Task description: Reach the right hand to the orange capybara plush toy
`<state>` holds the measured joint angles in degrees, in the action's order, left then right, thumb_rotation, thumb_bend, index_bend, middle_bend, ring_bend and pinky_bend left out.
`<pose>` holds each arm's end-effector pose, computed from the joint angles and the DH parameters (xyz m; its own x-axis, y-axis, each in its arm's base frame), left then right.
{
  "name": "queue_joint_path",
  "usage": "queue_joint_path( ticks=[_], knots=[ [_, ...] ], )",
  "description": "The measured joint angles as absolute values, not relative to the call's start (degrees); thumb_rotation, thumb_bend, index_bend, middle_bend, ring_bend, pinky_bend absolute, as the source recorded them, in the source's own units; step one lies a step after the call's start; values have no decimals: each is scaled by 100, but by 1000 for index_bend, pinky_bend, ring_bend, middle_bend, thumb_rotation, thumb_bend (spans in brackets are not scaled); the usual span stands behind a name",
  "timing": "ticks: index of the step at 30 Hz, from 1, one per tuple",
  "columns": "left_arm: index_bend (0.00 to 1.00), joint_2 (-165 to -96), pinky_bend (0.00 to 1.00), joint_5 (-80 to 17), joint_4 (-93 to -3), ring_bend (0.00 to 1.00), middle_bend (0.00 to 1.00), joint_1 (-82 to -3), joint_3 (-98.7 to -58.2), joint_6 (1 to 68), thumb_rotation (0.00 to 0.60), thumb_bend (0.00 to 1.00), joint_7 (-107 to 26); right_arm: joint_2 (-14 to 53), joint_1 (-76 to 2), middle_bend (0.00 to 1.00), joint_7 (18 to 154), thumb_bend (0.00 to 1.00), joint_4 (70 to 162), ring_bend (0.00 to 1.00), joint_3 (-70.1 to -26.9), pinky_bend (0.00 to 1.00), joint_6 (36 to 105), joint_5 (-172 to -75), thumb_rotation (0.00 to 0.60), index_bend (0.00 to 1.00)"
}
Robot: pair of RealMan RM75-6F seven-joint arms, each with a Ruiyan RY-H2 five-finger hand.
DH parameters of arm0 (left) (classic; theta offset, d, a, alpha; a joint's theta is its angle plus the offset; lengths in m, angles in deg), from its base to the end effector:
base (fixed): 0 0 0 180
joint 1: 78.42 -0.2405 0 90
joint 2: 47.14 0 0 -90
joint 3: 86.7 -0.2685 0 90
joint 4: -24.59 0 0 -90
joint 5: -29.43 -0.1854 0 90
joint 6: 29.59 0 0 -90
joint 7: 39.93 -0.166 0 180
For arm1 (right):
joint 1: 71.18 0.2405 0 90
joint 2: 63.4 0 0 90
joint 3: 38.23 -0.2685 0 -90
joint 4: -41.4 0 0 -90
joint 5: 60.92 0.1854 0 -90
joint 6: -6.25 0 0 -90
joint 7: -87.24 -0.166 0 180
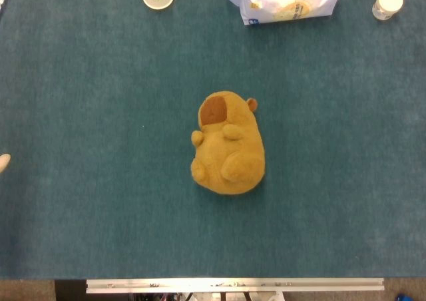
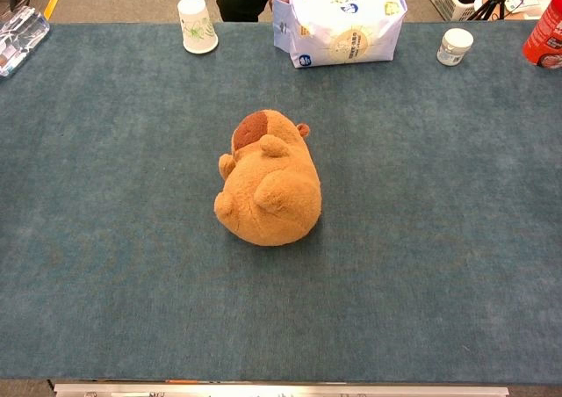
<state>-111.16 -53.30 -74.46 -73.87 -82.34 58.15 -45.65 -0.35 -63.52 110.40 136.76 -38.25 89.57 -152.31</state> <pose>-0.2965 0.2029 0.1923 0.3767 -0.0544 0.9247 0.9261 0.0440 -0.3747 -0.2862 -0.2049 0.1704 0.7107 -0.0023 0.7035 -0.6945 -0.1619 0.7010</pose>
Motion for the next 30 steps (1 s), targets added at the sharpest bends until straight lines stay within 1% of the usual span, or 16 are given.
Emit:
queue_joint_path(
  ticks=[18,25,26,27,28,29,30],
  knots=[
    [604,-11109,617,-5349,-7448,469,599,-7448,-8267,5832,600,103,-4537,-40,-6199,392,10818,0,13767,356,-3845,565,8738,-15407,600,316],
    [604,-11060,617,-5318,-7451,469,599,-7508,-8264,5880,600,104,-4463,5,-5981,393,10696,0,13821,366,-3852,572,8475,-15553,600,316],
    [604,-11061,617,-5316,-7445,469,599,-7508,-8264,5874,600,104,-4457,11,-5940,402,10695,0,13838,391,-3855,591,8429,-15579,600,316],
    [604,-11064,617,-5312,-7435,469,599,-7503,-8263,5857,600,104,-4451,15,-5894,430,10695,0,13858,450,-3860,633,8379,-15608,600,316],
    [604,-11069,617,-5308,-7425,469,599,-7497,-8262,5841,600,104,-4446,15,-5832,482,10696,0,13890,529,-3865,689,8304,-15646,600,316],
    [604,-11075,617,-5305,-7413,469,599,-7490,-8261,5823,600,104,-4439,10,-5785,531,10697,0,13922,584,-3865,729,8237,-15669,600,316],
    [604,-11086,617,-5302,-7399,469,599,-7478,-8260,5799,600,104,-4431,-1,-5735,623,10698,0,13963,667,-3865,791,8158,-15688,600,314]
  ],
)
